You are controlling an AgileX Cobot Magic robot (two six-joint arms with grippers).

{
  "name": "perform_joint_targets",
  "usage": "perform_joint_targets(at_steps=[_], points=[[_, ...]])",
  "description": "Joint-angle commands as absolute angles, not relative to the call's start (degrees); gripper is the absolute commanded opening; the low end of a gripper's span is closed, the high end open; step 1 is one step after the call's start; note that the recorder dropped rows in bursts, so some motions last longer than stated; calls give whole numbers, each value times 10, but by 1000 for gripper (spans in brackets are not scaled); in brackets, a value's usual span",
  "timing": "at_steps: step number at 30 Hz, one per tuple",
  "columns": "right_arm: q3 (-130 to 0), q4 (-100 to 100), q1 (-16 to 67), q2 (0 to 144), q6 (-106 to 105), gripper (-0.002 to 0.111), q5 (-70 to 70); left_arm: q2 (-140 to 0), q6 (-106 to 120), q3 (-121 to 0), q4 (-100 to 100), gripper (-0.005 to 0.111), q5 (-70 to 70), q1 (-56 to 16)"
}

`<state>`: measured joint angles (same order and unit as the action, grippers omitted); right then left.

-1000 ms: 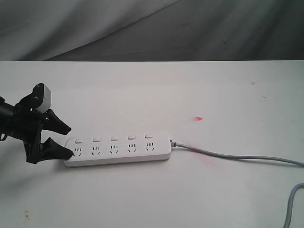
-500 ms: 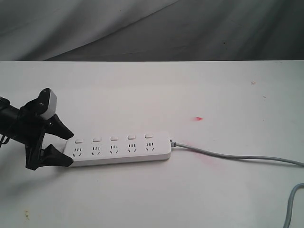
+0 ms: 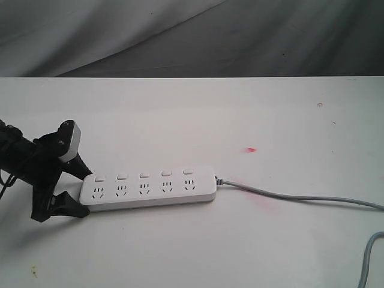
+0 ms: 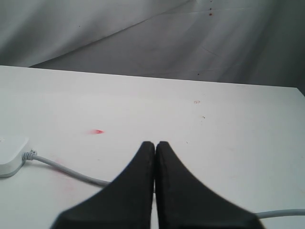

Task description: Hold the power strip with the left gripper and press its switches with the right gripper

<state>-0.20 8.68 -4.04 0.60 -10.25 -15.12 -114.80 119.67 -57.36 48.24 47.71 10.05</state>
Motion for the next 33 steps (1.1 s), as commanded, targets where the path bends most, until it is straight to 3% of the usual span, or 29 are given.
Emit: perform_joint_targets(at_steps=[1, 18, 33], points=[[0, 85, -46, 3, -102, 0, -151, -1148, 1200, -577, 468, 75, 467, 97], [0, 85, -46, 3, -102, 0, -151, -1161, 1200, -577, 483, 67, 465, 97], [0, 85, -46, 3, -102, 0, -151, -1161, 1200, -577, 509, 67, 479, 97]])
